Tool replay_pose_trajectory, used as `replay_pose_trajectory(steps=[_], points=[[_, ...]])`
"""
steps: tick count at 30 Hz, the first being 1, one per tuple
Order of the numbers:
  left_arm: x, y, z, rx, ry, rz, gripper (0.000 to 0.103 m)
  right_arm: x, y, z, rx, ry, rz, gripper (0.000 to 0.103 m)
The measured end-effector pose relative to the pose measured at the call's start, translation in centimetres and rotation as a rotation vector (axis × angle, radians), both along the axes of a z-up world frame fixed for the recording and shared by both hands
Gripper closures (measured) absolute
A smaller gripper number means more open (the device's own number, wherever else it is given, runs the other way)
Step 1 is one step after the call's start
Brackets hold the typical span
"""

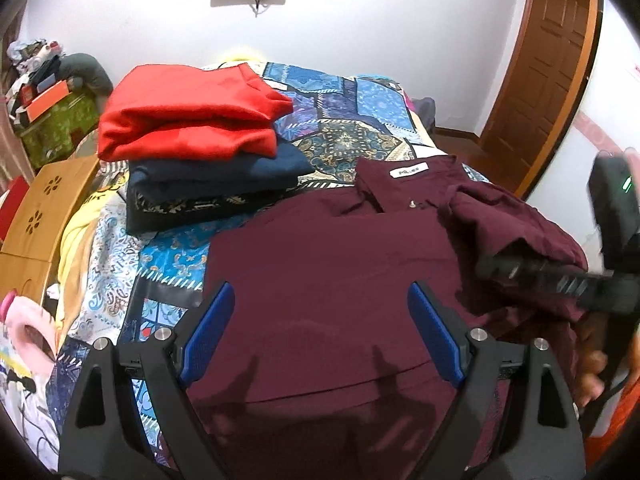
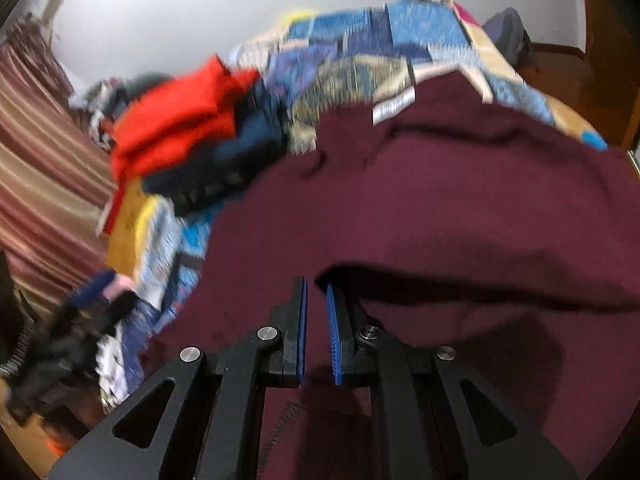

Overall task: Fold large clothes
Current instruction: 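Fold the held sleeve across the shirt body toward the left gripper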

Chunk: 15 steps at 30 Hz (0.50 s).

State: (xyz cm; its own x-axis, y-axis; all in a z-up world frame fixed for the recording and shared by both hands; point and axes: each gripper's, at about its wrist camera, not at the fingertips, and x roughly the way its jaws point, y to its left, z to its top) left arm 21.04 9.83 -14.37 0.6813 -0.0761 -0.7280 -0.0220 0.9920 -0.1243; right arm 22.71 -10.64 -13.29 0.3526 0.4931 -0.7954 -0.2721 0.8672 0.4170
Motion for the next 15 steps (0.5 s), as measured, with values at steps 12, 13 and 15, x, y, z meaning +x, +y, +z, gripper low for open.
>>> replay_pose_trajectory(steps=[12, 13, 15], points=[[0.9, -4.8, 2.5, 0.058, -0.065, -0.093, 0.015, -2.1, -4.5, 4.9, -0.013, -0.158, -0.052, 0.094], [1.0, -5.4, 2.7, 0.063, -0.071, -0.107, 0.015, -2.3, -5.4, 5.3, -0.019, -0.180, -0.077, 0.094], [1.4, -6.8, 3.1, 0.075, -0.083, -0.140, 0.015, -2.6, -6.7, 6.0, -0.054, -0.217, -0.125, 0.093]])
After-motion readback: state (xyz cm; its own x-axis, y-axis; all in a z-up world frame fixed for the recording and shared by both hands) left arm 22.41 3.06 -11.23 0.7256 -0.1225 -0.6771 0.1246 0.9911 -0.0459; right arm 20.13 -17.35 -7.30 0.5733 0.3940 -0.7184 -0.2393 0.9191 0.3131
